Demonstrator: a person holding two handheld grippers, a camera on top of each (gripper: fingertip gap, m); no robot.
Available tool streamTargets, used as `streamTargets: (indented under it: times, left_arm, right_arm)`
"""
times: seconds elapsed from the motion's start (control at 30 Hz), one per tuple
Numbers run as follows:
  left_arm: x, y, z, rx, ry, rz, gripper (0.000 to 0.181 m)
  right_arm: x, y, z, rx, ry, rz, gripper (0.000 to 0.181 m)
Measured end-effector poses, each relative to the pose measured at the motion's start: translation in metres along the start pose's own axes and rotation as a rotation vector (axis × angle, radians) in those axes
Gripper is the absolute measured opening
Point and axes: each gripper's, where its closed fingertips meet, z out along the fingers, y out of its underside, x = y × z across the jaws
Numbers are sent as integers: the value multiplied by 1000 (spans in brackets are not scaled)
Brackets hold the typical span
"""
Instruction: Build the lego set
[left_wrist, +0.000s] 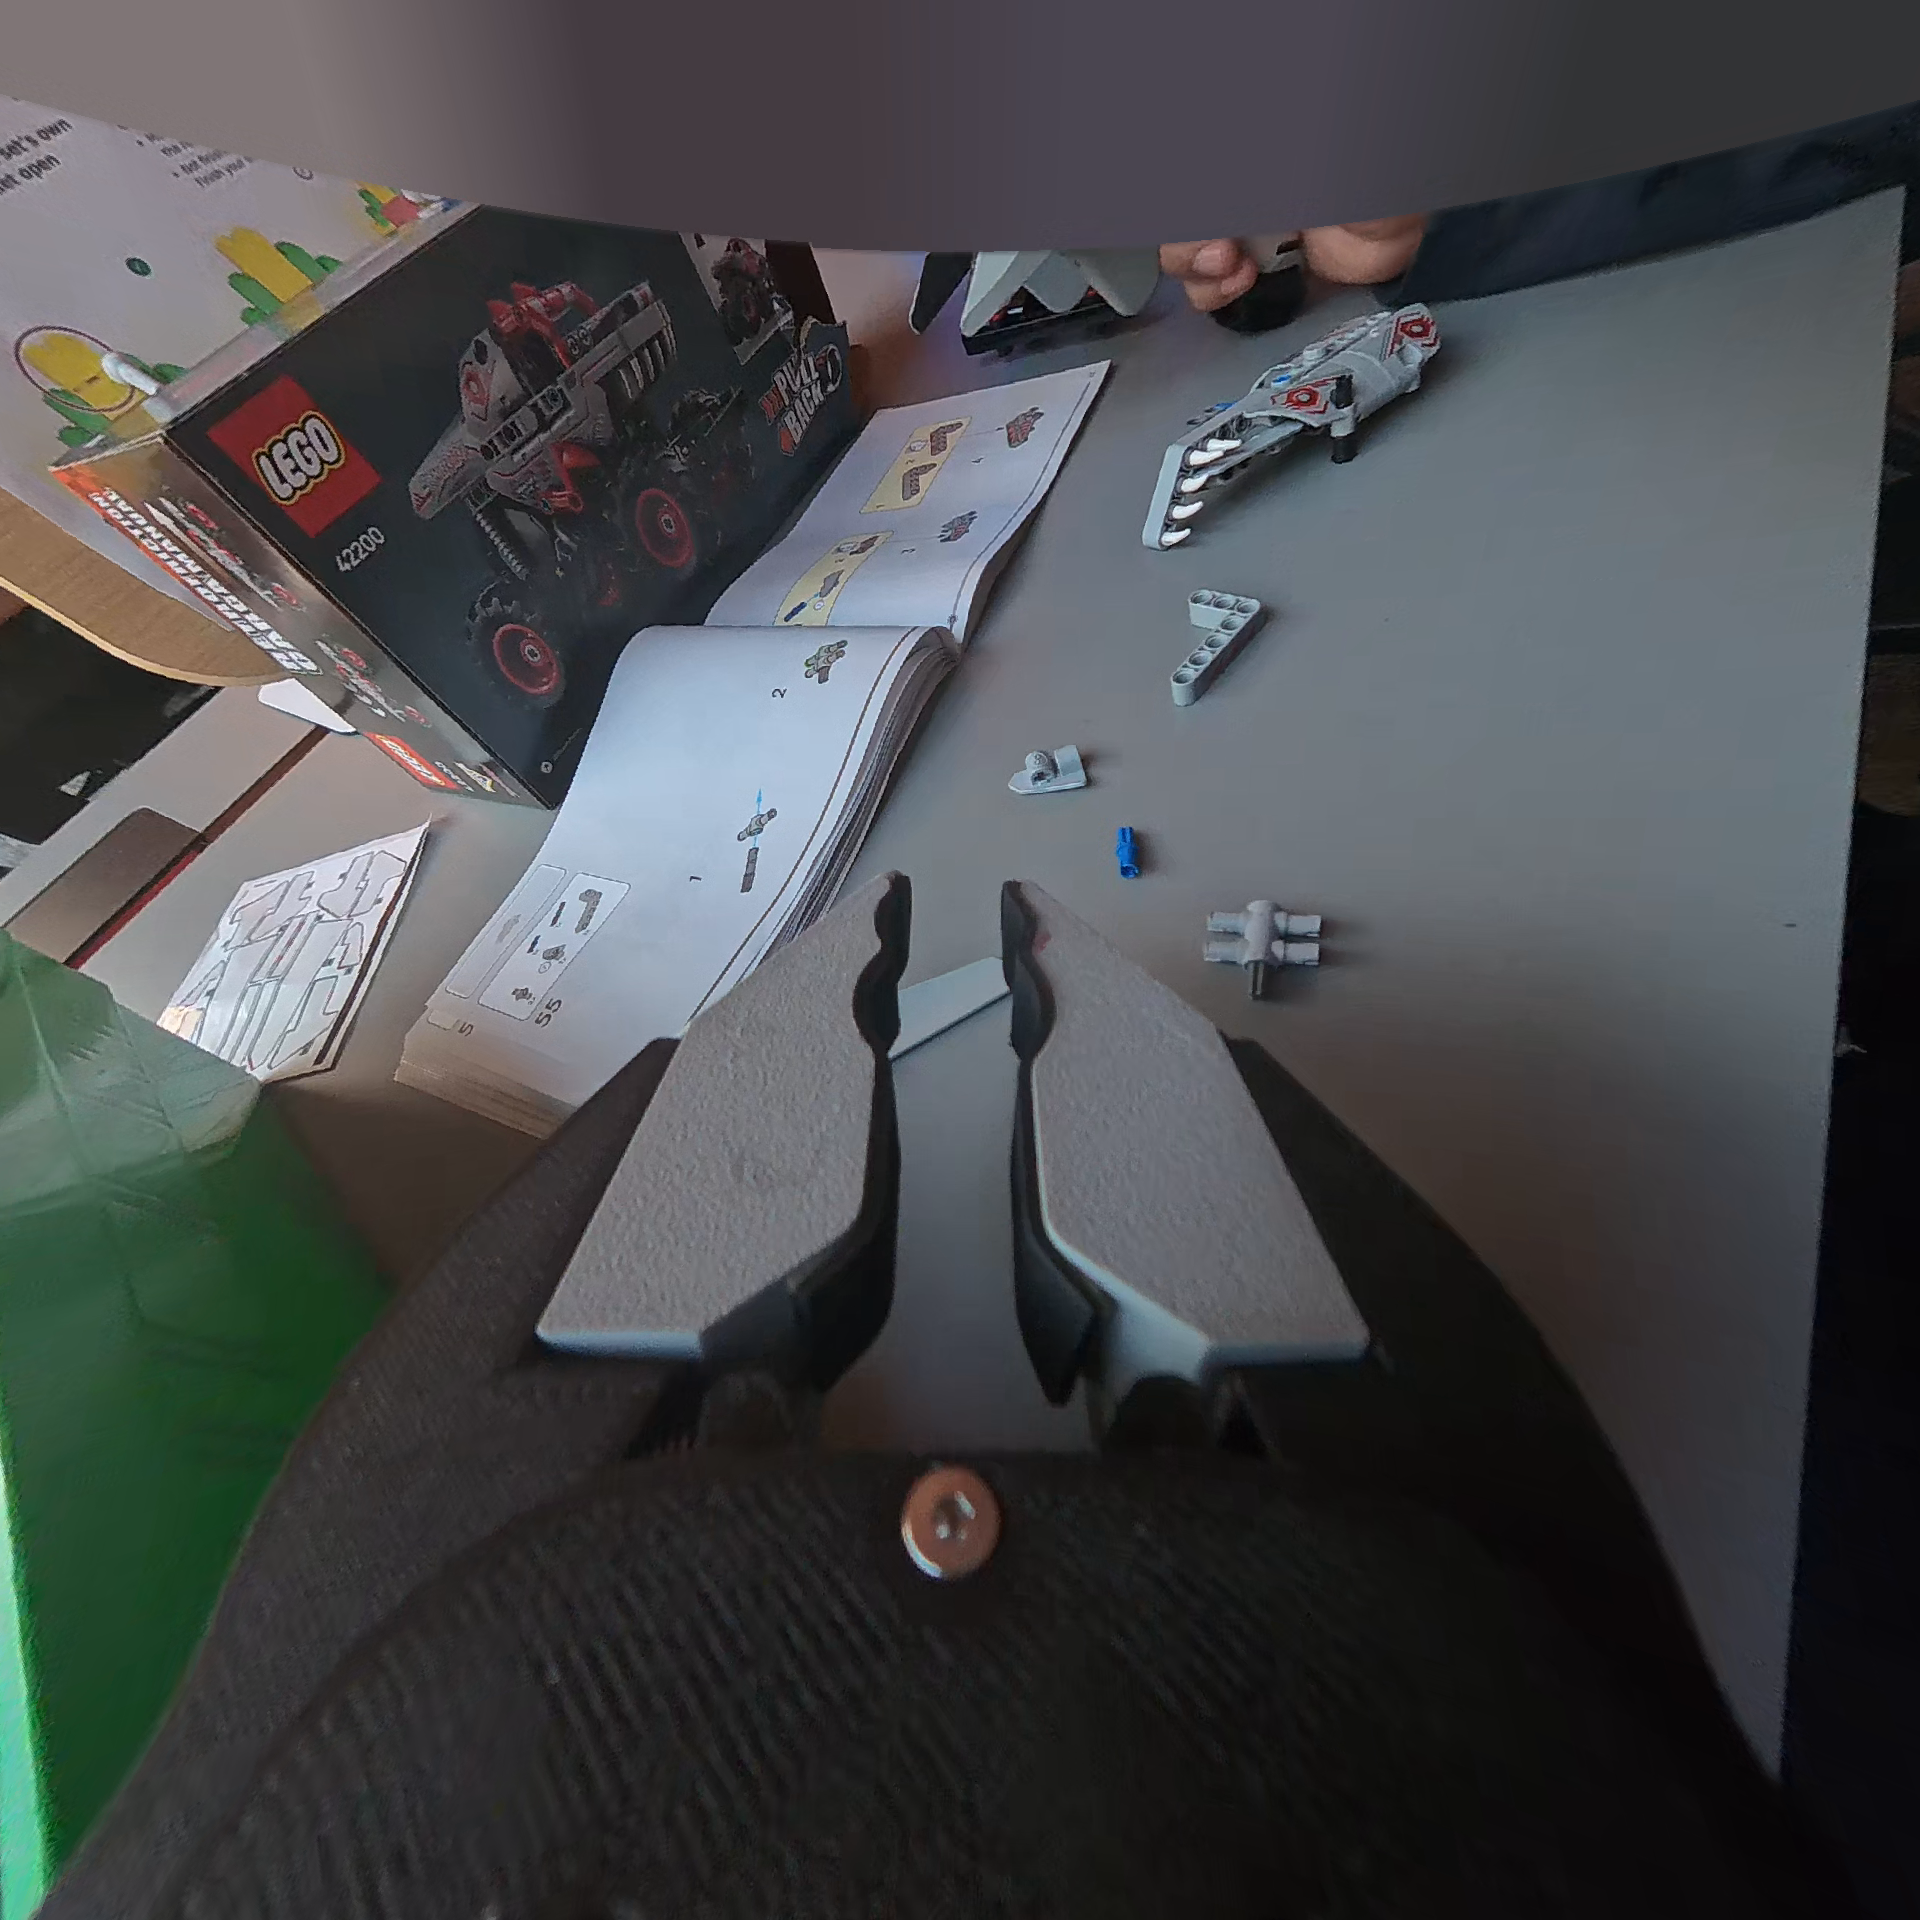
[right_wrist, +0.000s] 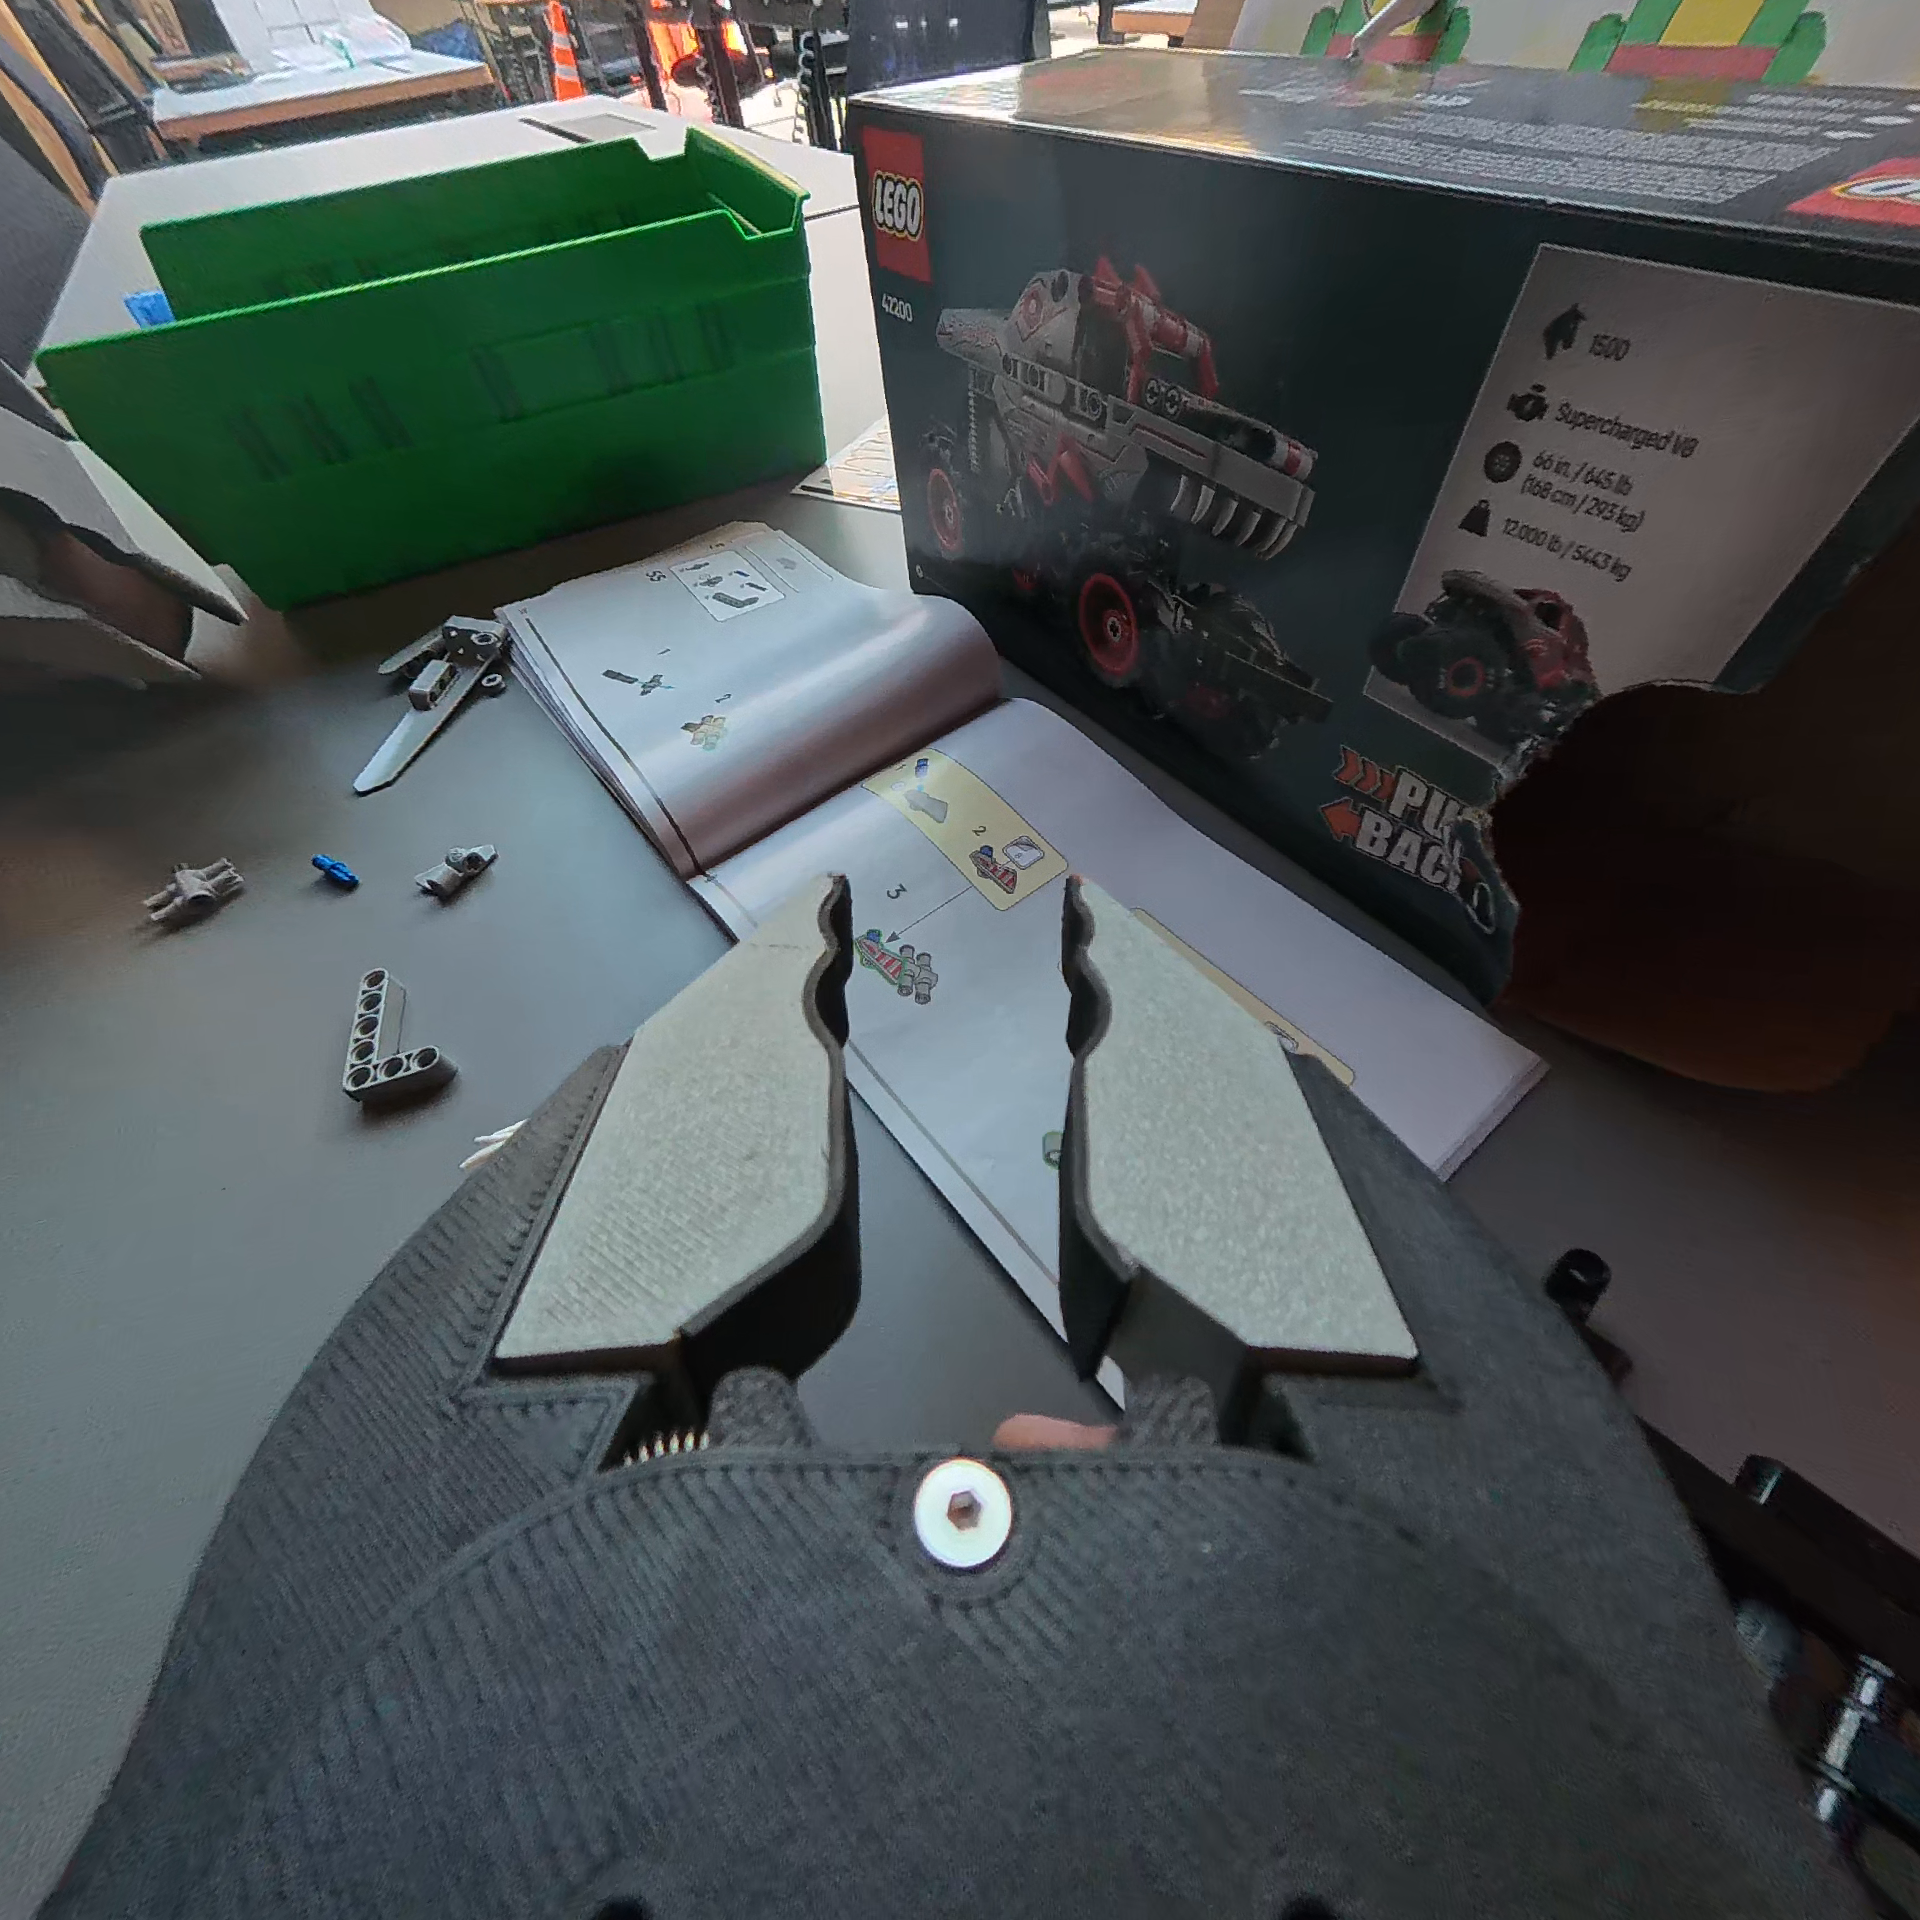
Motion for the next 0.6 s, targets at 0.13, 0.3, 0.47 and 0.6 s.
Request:
streamTargets:
  times: [0.13,0.3,0.47,0.6]
  left_arm:
    - [3,1,1,-8,-1,27,15]
    - [6,0,2,-13,-3,46,15]
    - [7,1,3,-24,-10,61,15]
    - [9,3,5,-40,-10,77,15]
  right_arm:
    - [1,0,-1,3,7,-11,37]
    - [1,1,-1,-3,17,-29,37]
    - [0,2,0,-12,26,-44,37]
    - [-2,1,0,-12,22,-50,38]
